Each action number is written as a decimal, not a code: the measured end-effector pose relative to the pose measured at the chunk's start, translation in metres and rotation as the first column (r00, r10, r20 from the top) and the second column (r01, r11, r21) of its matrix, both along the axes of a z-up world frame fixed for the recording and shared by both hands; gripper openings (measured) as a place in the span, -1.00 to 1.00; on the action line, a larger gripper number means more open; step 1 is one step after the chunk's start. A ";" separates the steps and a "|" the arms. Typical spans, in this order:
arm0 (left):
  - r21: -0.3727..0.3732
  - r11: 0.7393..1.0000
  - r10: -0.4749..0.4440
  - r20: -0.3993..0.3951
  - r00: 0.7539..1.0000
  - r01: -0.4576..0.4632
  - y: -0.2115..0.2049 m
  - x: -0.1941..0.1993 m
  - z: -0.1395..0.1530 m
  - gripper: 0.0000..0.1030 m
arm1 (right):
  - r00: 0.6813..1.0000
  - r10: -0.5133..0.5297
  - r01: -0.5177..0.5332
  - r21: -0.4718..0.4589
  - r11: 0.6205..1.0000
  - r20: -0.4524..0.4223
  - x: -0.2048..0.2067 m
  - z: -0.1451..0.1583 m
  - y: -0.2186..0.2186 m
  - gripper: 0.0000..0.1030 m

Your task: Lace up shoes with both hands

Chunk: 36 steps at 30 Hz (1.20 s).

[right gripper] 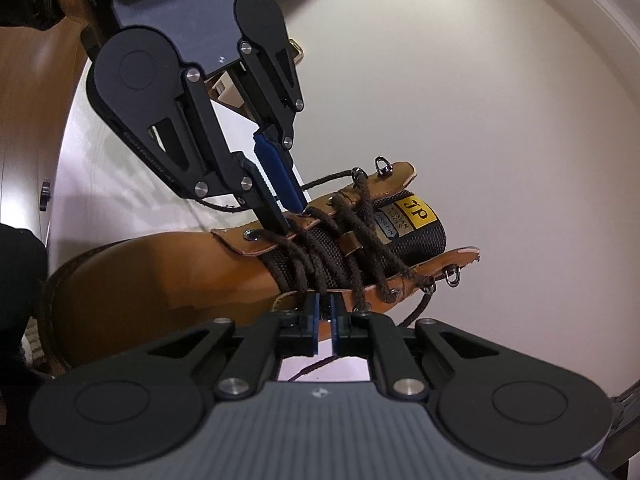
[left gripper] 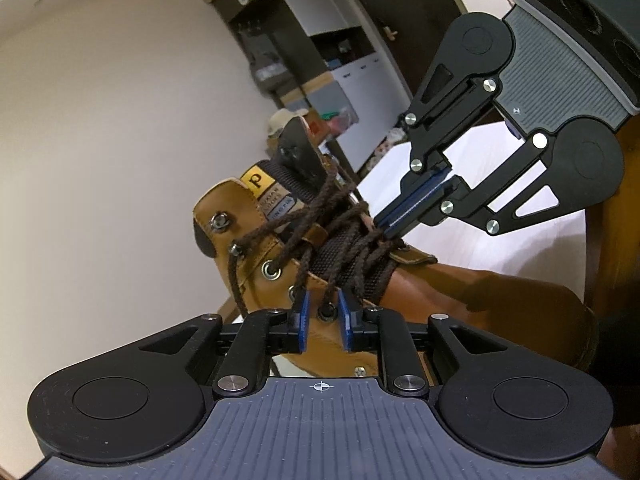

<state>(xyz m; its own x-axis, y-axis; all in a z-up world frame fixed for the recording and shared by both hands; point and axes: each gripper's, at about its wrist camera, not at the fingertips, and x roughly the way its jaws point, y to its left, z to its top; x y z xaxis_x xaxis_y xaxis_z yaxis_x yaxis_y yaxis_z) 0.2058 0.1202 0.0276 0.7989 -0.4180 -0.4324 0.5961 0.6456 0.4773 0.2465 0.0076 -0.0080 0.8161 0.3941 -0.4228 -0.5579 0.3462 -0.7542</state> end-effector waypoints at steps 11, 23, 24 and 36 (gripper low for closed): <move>-0.070 0.998 0.003 -0.048 0.999 -0.007 -0.007 -0.004 0.011 -0.96 | 0.989 0.005 0.021 0.175 0.984 -0.150 -0.001 0.021 0.000 -0.94; -0.096 0.994 0.043 -0.052 0.998 -0.048 -0.007 0.006 0.005 -0.95 | 0.993 -0.010 0.030 0.170 0.985 -0.118 -0.015 0.018 -0.001 -0.90; -0.098 0.994 0.048 -0.055 0.997 -0.053 -0.008 0.007 0.006 -0.95 | 0.993 -0.011 0.032 0.170 0.985 -0.119 -0.015 0.018 -0.002 -0.90; -0.136 0.985 0.097 -0.082 0.992 -0.108 -0.008 0.006 0.010 -0.91 | 0.989 -0.058 0.082 0.175 0.981 -0.135 -0.019 0.004 -0.003 -0.74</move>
